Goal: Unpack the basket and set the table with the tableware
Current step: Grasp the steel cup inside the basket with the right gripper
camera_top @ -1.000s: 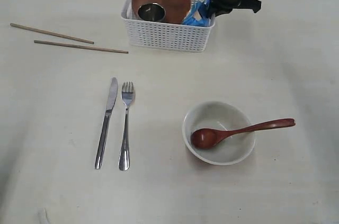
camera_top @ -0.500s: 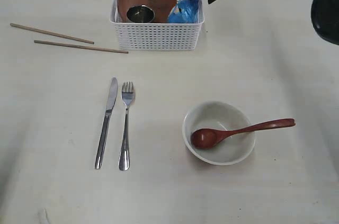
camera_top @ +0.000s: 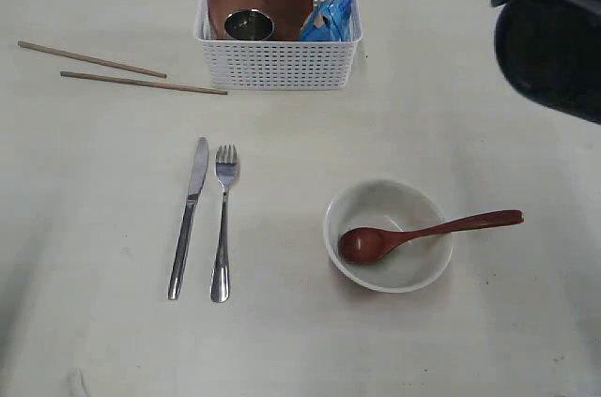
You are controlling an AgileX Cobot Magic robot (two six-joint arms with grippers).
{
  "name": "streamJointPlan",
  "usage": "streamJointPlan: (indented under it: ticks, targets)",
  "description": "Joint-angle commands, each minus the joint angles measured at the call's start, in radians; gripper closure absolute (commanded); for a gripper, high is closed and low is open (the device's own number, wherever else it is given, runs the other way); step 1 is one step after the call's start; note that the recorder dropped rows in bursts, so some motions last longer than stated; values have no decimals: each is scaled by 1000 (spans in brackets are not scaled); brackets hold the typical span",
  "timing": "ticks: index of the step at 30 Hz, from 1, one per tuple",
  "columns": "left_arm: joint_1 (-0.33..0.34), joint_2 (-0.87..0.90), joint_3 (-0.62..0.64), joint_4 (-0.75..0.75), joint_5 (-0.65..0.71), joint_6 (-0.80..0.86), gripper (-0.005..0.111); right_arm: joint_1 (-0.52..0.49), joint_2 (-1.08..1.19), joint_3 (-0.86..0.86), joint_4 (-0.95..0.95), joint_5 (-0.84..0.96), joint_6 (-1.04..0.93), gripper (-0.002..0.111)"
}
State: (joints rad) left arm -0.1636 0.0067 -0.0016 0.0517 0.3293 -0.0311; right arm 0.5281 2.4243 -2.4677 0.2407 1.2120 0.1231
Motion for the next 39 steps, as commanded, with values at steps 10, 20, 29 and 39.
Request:
streamJointPlan:
  ticks: [10, 20, 29, 39]
  targets:
    - [3, -7, 2, -2, -8, 0, 107, 47, 54, 16, -228, 9, 81, 63]
    - [3, -7, 2, -2, -8, 0, 107, 45, 134, 16, -224, 9, 82, 63]
    - [3, -7, 2, -2, -8, 0, 107, 45, 141, 16, -223, 9, 71, 101]
    - [3, -7, 2, -2, -8, 0, 107, 45, 62, 14, -270, 9, 71, 109]
